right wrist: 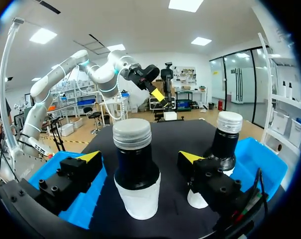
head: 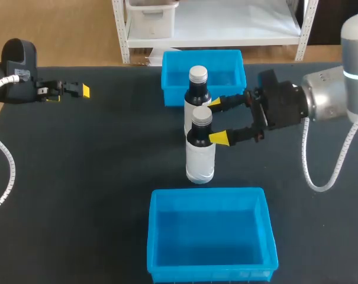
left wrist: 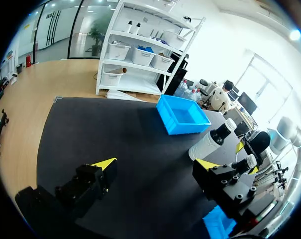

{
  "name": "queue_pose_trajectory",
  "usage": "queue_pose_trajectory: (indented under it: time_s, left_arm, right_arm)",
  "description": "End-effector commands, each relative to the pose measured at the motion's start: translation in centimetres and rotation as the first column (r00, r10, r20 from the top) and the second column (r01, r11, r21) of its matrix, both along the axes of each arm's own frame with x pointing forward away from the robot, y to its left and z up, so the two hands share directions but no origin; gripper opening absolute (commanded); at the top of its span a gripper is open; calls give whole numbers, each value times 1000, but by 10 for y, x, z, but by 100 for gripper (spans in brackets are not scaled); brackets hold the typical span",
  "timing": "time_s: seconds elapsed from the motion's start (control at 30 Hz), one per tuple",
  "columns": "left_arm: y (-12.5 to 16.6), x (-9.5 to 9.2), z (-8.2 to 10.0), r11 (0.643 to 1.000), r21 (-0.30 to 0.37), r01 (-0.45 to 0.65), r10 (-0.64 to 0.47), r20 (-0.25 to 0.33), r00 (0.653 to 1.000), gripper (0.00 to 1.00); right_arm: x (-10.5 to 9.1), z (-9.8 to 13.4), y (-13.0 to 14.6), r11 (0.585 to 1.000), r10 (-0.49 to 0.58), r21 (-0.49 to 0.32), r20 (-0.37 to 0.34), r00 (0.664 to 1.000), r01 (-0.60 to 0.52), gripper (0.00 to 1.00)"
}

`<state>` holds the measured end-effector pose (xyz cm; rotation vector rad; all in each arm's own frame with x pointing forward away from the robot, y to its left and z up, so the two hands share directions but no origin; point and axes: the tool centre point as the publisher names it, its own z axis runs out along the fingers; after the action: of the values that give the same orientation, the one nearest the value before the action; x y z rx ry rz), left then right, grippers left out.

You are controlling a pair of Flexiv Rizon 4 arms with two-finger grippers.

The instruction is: Pick up the bottle, and place it in the far bin if it is heavy, or in the near bin if it is light.

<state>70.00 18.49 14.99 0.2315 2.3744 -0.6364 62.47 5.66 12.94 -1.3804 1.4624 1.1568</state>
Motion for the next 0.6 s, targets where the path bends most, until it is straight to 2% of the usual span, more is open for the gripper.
queue_pose_trajectory:
  time_s: [0.03, 0.6]
  left_arm:
    - [0, 0, 0, 1000, 0, 0, 0, 0, 1000, 100]
    - [0, 0, 0, 1000, 0, 0, 0, 0, 1000, 100]
  right_arm:
    - [-3, 5, 6, 999, -5, -48, -8, 1000, 5, 100]
    - [-8, 3, 24, 990, 21, -136, -40, 999, -26, 100]
